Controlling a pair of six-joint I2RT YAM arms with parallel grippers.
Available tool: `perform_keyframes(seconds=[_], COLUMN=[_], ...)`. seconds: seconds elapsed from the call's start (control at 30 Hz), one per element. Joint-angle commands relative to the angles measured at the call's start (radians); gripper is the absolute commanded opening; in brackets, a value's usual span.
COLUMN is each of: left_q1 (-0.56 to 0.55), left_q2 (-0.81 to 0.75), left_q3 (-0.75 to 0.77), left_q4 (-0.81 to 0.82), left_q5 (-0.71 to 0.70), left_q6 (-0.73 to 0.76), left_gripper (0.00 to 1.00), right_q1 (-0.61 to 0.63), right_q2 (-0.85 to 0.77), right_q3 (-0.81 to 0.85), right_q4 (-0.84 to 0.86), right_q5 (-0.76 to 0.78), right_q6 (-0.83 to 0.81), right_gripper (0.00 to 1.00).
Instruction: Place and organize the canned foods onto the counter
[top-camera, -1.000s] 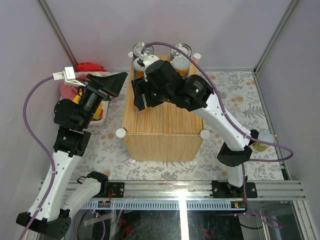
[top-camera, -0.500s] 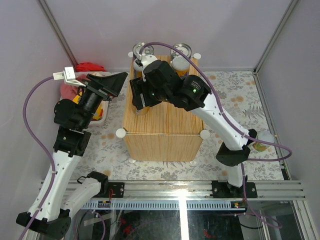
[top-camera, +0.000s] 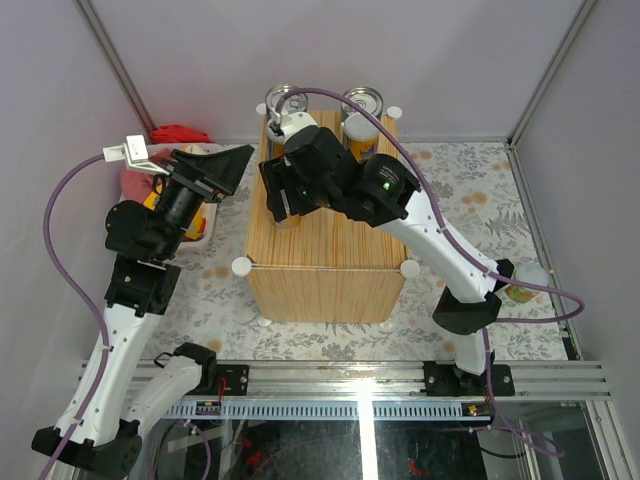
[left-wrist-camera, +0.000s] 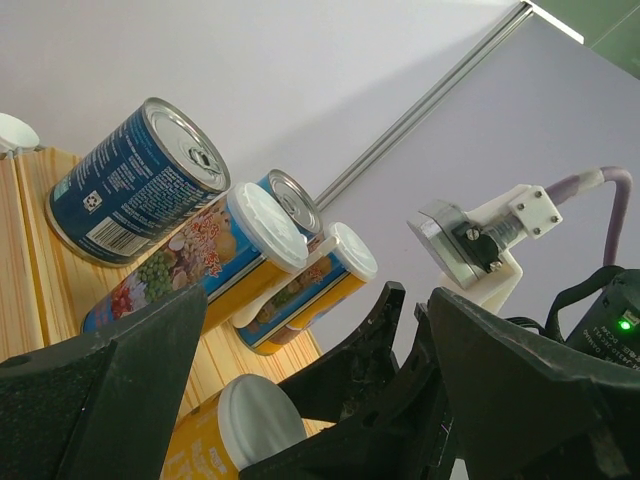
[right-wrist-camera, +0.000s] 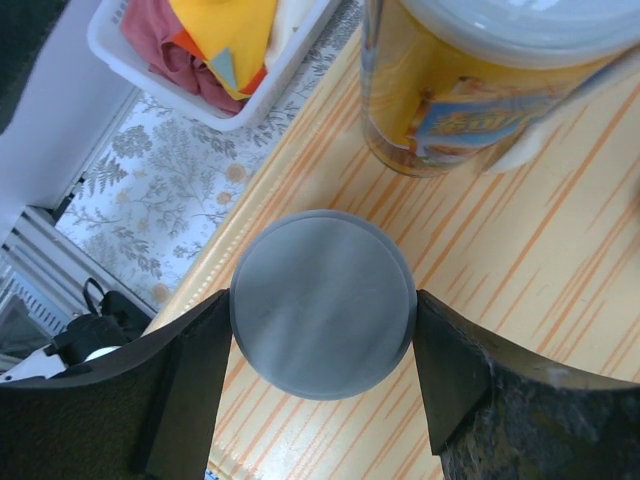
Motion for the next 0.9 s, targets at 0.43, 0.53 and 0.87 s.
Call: perform_keyframes(seconds=[0.43, 0.53, 0.87], left_q1=[-0.003, -0.003, -0.003], left_q2=[-0.027, -0.030, -0.032], left_q3=[-0.014, -0.013, -0.010], left_q4=[0.007, 0.002, 0.001], left_q5=[-0.009, -0.011, -0.006], left_q6=[0.003, 0.004, 0.002], left_gripper=[0.93, 0.93, 0.93], right_q1=[0.006, 0.005, 0.006], right_q2=[-0.041, -0.032, -0.049], right_q3=[0.004, 0.012, -0.010], right_q4=[0.066, 0.060, 0.061], right_q5=[-0.004, -0.017, -0.009], right_q6=[-0.031, -0.027, -0.021], right_gripper=[0.57, 0.59, 0.94])
